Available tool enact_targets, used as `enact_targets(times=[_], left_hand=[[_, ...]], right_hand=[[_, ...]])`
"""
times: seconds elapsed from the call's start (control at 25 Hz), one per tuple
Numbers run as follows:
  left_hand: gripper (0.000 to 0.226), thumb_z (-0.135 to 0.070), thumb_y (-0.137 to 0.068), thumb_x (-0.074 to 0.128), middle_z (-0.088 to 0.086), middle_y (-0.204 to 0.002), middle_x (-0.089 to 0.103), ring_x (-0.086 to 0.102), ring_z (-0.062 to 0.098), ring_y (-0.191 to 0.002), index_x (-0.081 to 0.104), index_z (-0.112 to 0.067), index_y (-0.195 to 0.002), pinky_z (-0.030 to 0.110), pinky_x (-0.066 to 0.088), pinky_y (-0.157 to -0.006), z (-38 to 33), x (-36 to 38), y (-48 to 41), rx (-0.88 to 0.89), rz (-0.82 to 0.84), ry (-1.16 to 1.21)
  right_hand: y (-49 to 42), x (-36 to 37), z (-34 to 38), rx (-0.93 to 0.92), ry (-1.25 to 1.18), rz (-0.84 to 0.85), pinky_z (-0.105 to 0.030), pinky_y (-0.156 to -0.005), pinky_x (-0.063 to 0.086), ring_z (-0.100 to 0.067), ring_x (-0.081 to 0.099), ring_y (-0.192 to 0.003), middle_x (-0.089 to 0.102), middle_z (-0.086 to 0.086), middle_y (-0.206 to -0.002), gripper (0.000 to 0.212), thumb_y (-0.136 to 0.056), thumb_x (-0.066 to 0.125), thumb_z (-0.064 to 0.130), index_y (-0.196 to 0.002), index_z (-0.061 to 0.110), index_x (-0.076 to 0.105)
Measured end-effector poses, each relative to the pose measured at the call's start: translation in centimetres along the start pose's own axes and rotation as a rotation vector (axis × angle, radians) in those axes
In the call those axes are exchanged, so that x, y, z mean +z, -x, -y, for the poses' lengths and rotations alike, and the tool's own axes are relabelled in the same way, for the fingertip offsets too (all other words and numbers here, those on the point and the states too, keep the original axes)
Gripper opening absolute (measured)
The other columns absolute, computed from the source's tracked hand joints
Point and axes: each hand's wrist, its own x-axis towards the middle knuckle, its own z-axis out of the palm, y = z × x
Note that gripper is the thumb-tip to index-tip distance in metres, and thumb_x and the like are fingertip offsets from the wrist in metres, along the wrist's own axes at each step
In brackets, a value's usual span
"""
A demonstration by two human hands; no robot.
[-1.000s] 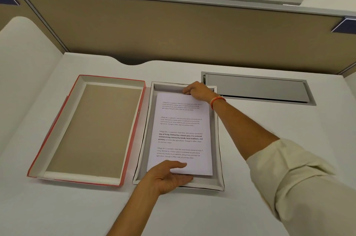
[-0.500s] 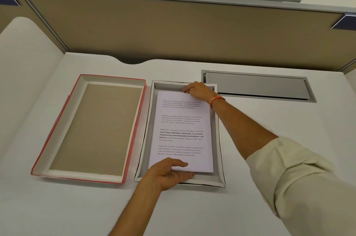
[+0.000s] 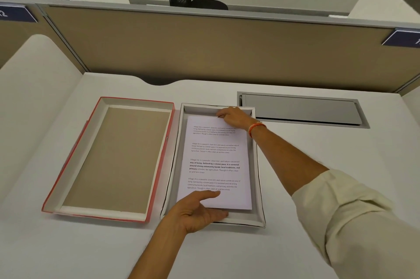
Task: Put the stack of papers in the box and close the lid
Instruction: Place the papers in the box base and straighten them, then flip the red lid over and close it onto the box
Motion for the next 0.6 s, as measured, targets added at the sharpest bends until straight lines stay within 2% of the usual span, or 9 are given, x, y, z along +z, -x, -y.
enact_targets(times=[0.12,0.24,0.32,0.4,0.48,0.6], left_hand=[[0.057,0.016,-0.075,0.073,0.035,-0.125,0.063,0.059,0.056,-0.116,0.057,-0.001,-0.127,0.059,0.045,-0.106,-0.7,-0.6,2.4,-0.003,0.098,-0.074],[0.05,0.009,-0.071,0.08,0.037,-0.123,0.063,0.063,0.048,-0.115,0.063,0.016,-0.117,0.051,0.055,-0.095,-3.3,-2.2,5.2,0.102,0.11,-0.179],[0.044,0.002,-0.07,0.079,0.034,-0.119,0.067,0.069,0.04,-0.108,0.066,0.017,-0.109,0.043,0.06,-0.088,-5.6,-4.1,6.6,0.266,-0.033,-0.24],[0.038,0.0,-0.078,0.074,0.031,-0.114,0.07,0.073,0.036,-0.1,0.065,0.014,-0.111,0.039,0.061,-0.088,-7.8,-6.9,7.5,0.494,-0.26,-0.272],[0.038,-0.001,-0.084,0.071,0.026,-0.111,0.07,0.069,0.035,-0.098,0.061,0.01,-0.119,0.044,0.055,-0.094,-9.6,-9.9,8.2,0.715,-0.475,-0.319],[0.034,-0.006,-0.085,0.073,0.014,-0.112,0.07,0.067,0.032,-0.106,0.065,-0.006,-0.117,0.047,0.051,-0.099,-11.8,-13.6,9.5,0.97,-0.687,-0.486]], right_hand=[[0.7,-0.1,-0.1,-0.015,-0.025,-0.03,-0.039,-0.11,0.04,-0.032,0.052,-0.127,0.058,-0.013,-0.137,0.037,-0.1,0.036,0.005,-0.128,0.005,0.061],[1.9,-0.3,0.2,-0.02,-0.181,-0.121,-0.036,-0.116,0.032,-0.026,0.045,-0.136,0.053,-0.009,-0.144,0.039,-0.1,0.039,0.007,-0.136,0.009,0.055],[2.9,-0.2,1.1,-0.053,-0.295,-0.176,-0.033,-0.114,0.034,-0.023,0.047,-0.134,0.056,-0.007,-0.141,0.038,-0.101,0.039,0.008,-0.135,0.01,0.056],[4.2,0.5,2.8,-0.074,-0.404,-0.23,-0.028,-0.109,0.038,-0.021,0.051,-0.131,0.059,-0.007,-0.138,0.036,-0.101,0.041,0.008,-0.133,0.01,0.057],[5.4,2.0,5.0,-0.082,-0.522,-0.248,-0.028,-0.108,0.041,-0.021,0.054,-0.128,0.06,-0.008,-0.135,0.035,-0.1,0.044,0.007,-0.132,0.009,0.058],[6.9,6.2,9.2,-0.036,-0.698,-0.211,-0.033,-0.11,0.043,-0.02,0.054,-0.129,0.059,-0.008,-0.137,0.039,-0.096,0.055,0.009,-0.135,0.011,0.054]])
